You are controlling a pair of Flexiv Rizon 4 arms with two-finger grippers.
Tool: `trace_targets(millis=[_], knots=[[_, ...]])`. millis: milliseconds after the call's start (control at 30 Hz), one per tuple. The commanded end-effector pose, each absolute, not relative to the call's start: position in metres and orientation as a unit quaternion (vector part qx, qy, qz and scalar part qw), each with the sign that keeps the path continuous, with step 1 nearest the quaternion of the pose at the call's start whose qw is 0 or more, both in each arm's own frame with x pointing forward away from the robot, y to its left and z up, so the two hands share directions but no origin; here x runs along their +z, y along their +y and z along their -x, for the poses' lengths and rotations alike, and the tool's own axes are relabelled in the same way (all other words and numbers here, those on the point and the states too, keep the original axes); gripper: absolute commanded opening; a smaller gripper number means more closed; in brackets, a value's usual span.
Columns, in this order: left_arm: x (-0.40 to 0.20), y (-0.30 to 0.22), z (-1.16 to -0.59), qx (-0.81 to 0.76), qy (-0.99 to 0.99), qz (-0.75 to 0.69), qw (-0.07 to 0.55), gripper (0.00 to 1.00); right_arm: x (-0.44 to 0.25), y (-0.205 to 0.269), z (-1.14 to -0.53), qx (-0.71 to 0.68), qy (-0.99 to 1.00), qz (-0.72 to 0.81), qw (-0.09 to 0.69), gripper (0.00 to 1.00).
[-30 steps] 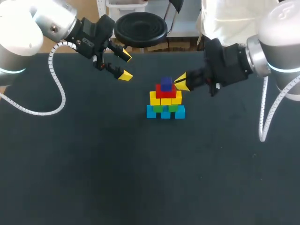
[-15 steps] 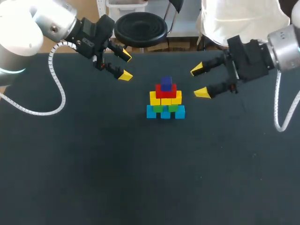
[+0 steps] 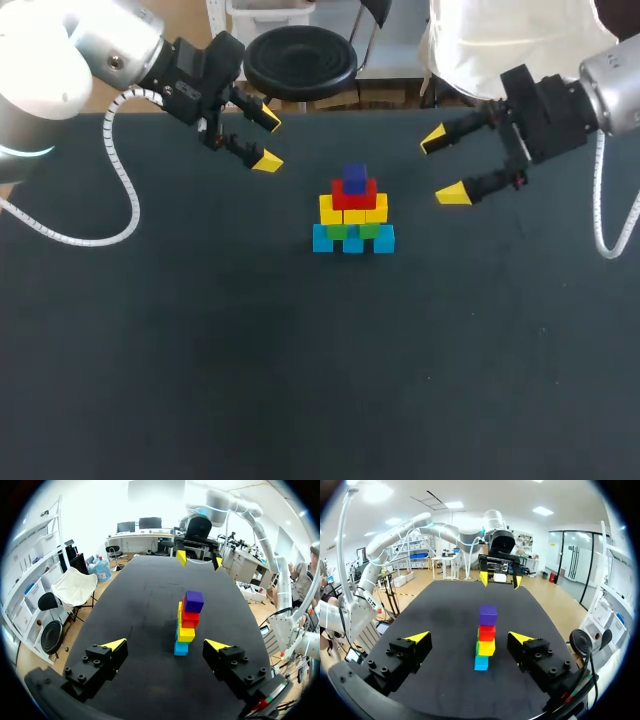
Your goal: Place the blue cubes, place green cubes on the blue cubes, place the yellow cubes on the green cubes, then place the red cubes on the yellow cubes, and place purple cube on the red cubes.
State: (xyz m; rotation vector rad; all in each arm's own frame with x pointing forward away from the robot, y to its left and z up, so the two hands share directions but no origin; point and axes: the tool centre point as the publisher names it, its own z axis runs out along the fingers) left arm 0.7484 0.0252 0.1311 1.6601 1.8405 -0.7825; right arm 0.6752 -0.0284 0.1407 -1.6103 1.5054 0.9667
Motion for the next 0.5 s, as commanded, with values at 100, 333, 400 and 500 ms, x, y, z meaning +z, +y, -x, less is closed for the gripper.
trace_targets(millis=[100, 333, 400, 500], knots=[[0.1309, 0.0252, -0.7495, -0.29, 0.682, -0.616, 0.267, 1.0, 0.1455, -0.0352, -0.6629, 0.361, 0.596, 0.616, 0.368, 1.0], [0.1309, 0.0252, -0.7495, -0.29, 0.682, -0.616, 0.267, 1.0, 0.1455, -0.0352, -0.6629, 0.361, 0.596, 0.616, 0.368, 1.0], [0.1309, 0.0252, -0.7495, -0.29, 0.682, -0.616, 0.267, 1.0, 0.1455, -0.0352, -0.6629, 0.361, 0.596, 0.616, 0.368, 1.0], [0.1309, 0.0252, -0.7495, -0.29, 0.682, -0.616, 0.267, 1.0, 0.1455, -0.0352, -0.6629, 0.361, 0.596, 0.616, 0.368, 1.0]])
